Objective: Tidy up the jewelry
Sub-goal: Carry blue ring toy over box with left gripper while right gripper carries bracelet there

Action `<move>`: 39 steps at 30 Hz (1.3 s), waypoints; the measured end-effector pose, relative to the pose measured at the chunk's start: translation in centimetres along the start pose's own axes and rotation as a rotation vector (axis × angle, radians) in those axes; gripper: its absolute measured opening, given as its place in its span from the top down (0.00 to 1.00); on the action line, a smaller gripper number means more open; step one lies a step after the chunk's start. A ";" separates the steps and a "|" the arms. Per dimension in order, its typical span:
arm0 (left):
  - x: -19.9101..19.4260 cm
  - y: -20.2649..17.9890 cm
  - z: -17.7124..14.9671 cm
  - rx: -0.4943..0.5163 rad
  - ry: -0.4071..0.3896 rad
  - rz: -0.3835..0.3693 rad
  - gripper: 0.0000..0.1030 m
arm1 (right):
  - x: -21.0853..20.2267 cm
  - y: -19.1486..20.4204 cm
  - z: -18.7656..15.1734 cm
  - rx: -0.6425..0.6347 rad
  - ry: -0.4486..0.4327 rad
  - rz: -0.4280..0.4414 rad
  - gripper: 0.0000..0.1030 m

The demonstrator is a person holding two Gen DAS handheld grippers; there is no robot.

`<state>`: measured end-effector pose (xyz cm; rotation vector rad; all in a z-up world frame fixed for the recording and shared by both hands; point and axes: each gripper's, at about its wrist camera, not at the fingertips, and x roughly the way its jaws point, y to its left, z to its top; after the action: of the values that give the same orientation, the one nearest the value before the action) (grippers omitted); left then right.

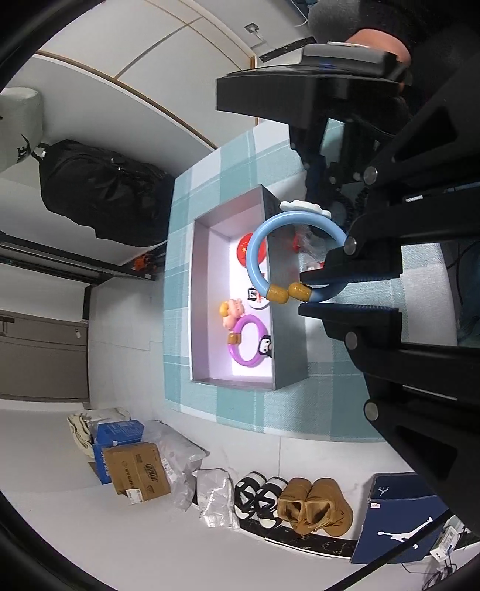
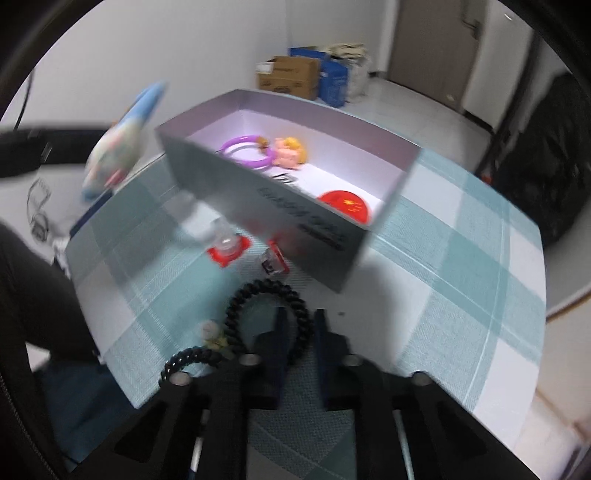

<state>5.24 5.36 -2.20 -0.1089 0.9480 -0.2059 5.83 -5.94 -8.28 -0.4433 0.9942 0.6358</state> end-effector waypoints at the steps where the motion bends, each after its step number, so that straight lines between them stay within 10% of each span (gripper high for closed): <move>1: 0.0 0.0 0.1 -0.002 -0.004 0.000 0.95 | 0.0 0.3 0.0 -0.019 -0.002 -0.015 0.92; 39: 0.6 0.3 2.6 -0.106 -0.080 -0.013 0.95 | -7.0 -4.9 3.9 0.289 -0.289 0.208 0.92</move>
<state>7.70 5.49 -1.22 -0.2189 0.8785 -0.1619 8.89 -9.19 -0.01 0.0093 0.8443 0.7070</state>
